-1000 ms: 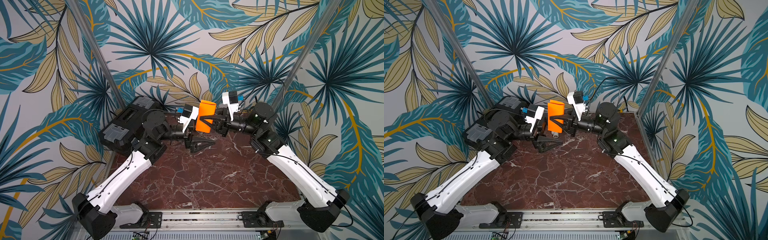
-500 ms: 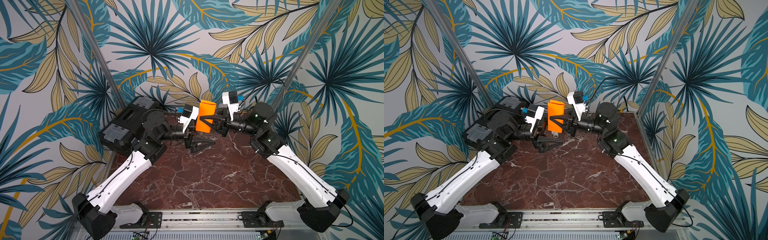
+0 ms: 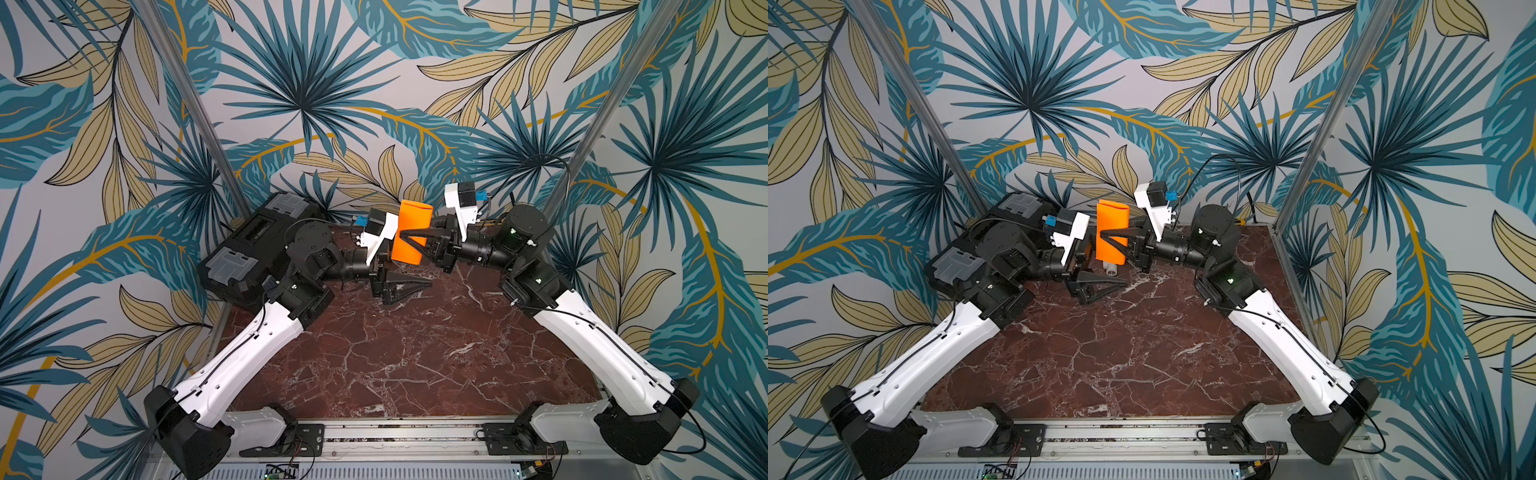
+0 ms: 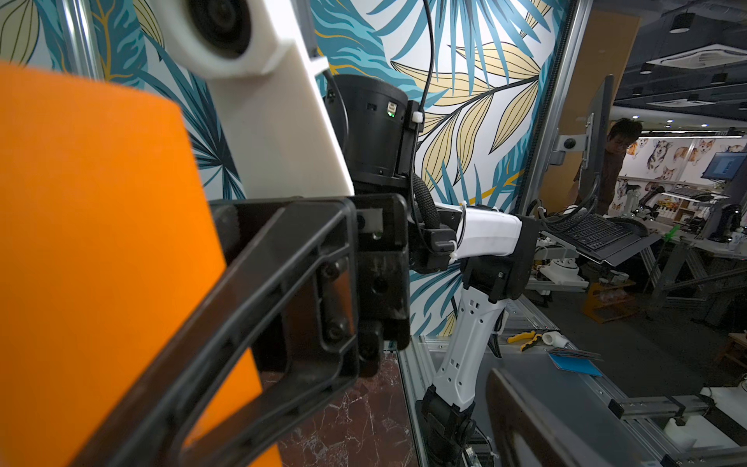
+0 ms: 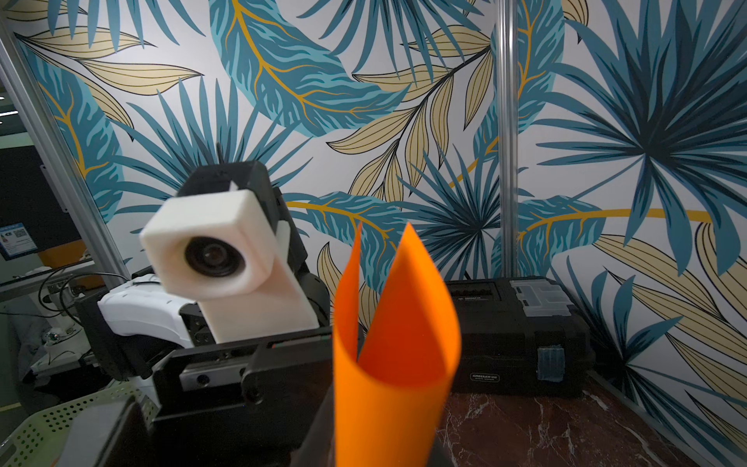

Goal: Fold the square paper along the opposite sides
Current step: Fold the paper.

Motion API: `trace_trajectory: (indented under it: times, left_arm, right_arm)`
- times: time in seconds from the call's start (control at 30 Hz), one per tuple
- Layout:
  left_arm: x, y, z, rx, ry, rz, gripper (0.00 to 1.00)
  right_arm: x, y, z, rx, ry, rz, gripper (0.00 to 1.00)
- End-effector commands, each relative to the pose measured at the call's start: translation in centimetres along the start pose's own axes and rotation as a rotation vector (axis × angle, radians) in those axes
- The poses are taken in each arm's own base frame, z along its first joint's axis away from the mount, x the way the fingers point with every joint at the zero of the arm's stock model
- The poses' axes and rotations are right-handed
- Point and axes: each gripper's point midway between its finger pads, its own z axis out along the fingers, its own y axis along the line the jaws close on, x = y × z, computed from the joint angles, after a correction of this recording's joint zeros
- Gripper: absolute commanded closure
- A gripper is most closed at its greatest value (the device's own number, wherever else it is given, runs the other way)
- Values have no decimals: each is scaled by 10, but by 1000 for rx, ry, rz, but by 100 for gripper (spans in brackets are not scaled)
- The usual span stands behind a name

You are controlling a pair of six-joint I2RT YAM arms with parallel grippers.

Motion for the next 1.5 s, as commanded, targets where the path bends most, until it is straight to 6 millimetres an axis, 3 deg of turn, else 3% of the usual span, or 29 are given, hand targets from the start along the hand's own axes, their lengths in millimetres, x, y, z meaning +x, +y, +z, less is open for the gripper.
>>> trace_trajectory:
  times: [0.0, 0.5, 0.83, 1.27, 1.47]
  left_arm:
    - [-6, 3, -2, -49, -10, 22, 10]
    - [2, 17, -25, -277, 63, 104, 3]
    - [-4, 18, -21, -254, 43, 114, 3]
    - [-32, 7, -15, -115, -29, 141, 2]
    - [-31, 0, -11, -48, -33, 107, 11]
  right_arm:
    - [-11, 10, -5, -16, -31, -36, 79]
    - [-23, 20, -18, 9, -46, -90, 80]
    - [-20, 21, -14, -19, -38, -62, 80]
    - [-10, 30, -16, -67, 25, -52, 79]
    - [-5, 26, -13, -57, 52, -50, 79]
